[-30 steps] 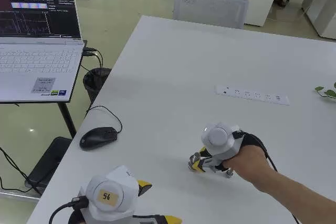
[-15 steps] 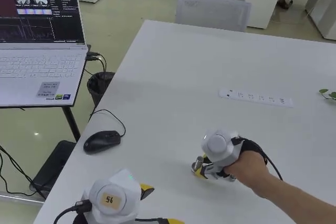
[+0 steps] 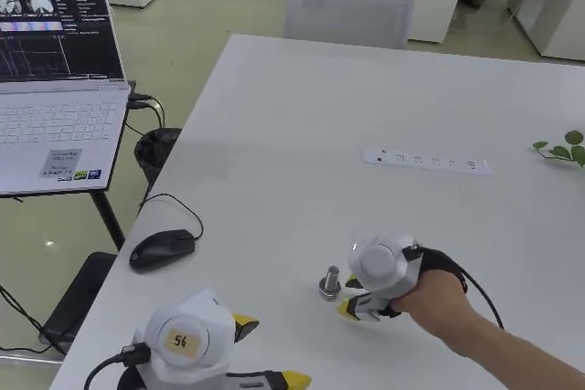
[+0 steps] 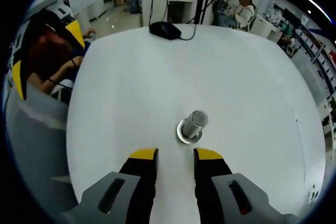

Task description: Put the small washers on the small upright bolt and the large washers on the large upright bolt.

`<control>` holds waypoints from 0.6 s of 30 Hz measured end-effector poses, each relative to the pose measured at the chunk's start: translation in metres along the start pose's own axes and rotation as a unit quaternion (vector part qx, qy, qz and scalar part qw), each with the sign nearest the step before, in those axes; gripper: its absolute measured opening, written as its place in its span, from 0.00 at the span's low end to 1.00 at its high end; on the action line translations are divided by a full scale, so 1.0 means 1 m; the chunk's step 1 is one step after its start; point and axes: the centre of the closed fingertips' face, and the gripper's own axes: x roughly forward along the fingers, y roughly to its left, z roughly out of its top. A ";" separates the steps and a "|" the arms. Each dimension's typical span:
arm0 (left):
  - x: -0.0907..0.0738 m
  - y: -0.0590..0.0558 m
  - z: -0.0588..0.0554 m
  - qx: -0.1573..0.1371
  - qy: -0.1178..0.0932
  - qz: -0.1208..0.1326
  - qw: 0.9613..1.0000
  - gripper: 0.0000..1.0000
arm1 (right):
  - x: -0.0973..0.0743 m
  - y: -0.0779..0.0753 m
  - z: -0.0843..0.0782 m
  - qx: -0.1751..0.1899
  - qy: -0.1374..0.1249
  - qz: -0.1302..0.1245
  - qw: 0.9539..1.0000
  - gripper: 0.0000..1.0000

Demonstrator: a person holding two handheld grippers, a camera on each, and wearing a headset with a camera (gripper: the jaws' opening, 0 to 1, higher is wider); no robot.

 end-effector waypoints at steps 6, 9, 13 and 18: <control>0.006 -0.004 -0.002 0.005 0.007 -0.009 1.000 0.60 | -0.018 0.019 -0.018 -0.005 -0.013 -0.008 1.000 0.29; 0.008 -0.005 0.000 0.007 0.008 -0.012 1.000 0.60 | -0.027 0.028 -0.031 0.004 -0.024 -0.011 1.000 0.30; 0.012 -0.003 0.000 0.010 0.012 -0.016 1.000 0.60 | -0.037 0.044 -0.055 0.045 -0.036 -0.010 0.998 0.35; 0.017 -0.001 0.003 0.017 0.016 -0.020 1.000 0.60 | -0.047 0.056 -0.084 0.094 -0.041 -0.015 0.995 0.39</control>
